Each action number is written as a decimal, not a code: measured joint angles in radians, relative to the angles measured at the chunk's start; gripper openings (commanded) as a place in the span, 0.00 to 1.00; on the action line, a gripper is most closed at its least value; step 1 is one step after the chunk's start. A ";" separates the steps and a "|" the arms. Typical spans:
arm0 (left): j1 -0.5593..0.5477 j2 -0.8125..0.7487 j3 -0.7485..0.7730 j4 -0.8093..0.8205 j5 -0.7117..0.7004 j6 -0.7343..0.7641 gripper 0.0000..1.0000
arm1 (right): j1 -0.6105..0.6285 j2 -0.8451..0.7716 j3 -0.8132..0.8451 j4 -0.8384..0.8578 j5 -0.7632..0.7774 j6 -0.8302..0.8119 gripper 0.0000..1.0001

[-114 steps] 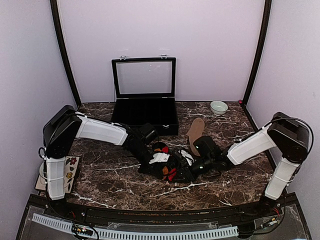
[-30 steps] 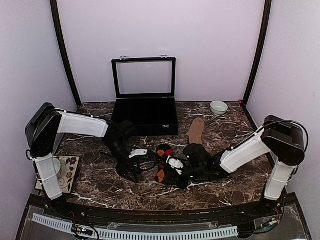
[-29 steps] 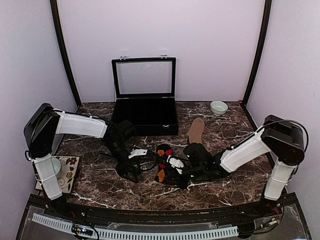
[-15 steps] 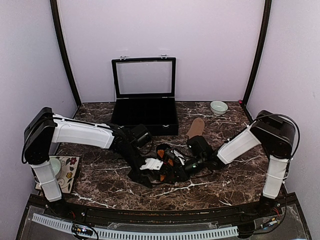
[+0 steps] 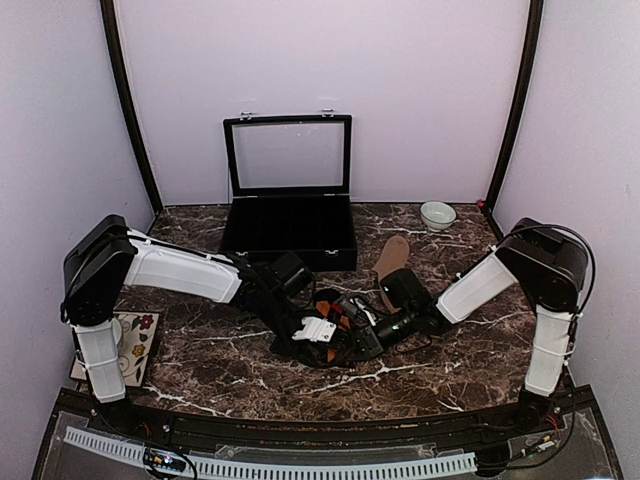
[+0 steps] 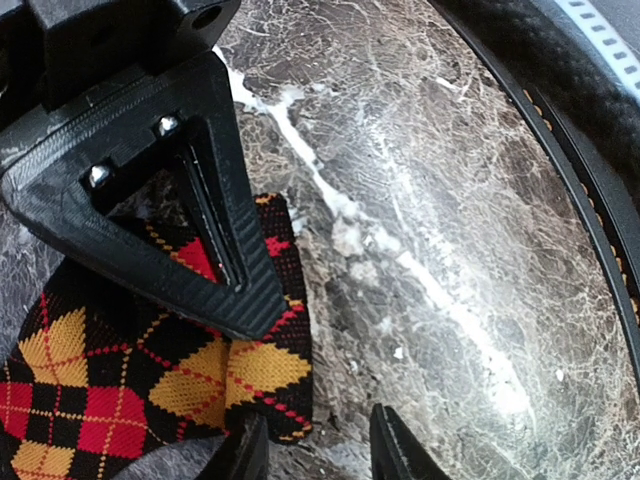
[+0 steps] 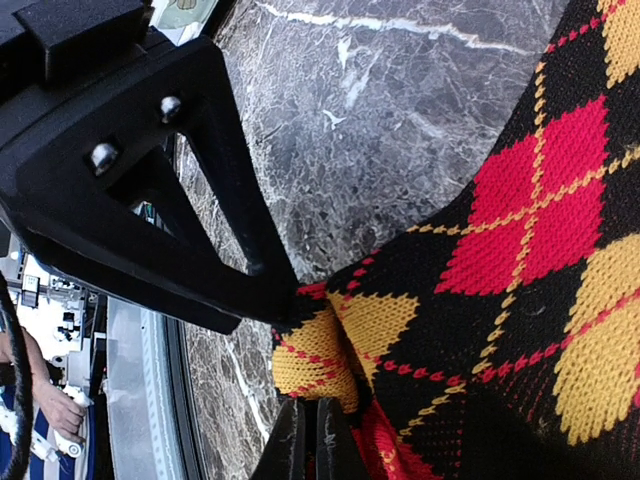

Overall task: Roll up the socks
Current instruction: Roll the sock at the center of the board.

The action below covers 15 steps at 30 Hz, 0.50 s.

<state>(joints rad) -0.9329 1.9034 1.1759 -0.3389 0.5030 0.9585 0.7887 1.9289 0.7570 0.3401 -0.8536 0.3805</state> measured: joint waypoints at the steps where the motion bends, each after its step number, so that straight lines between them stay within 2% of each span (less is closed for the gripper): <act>1: -0.002 0.002 0.000 0.006 -0.003 0.000 0.38 | -0.001 0.002 0.001 0.000 -0.003 0.000 0.03; 9: -0.016 0.009 0.000 0.037 -0.020 0.002 0.39 | -0.003 0.010 0.003 0.004 -0.019 0.007 0.03; 15: -0.021 0.008 0.000 0.039 -0.029 -0.001 0.57 | -0.004 0.015 0.004 0.007 -0.026 0.011 0.03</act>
<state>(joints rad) -0.9539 1.9118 1.1759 -0.3000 0.4744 0.9577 0.7849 1.9438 0.7609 0.3473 -0.8795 0.3912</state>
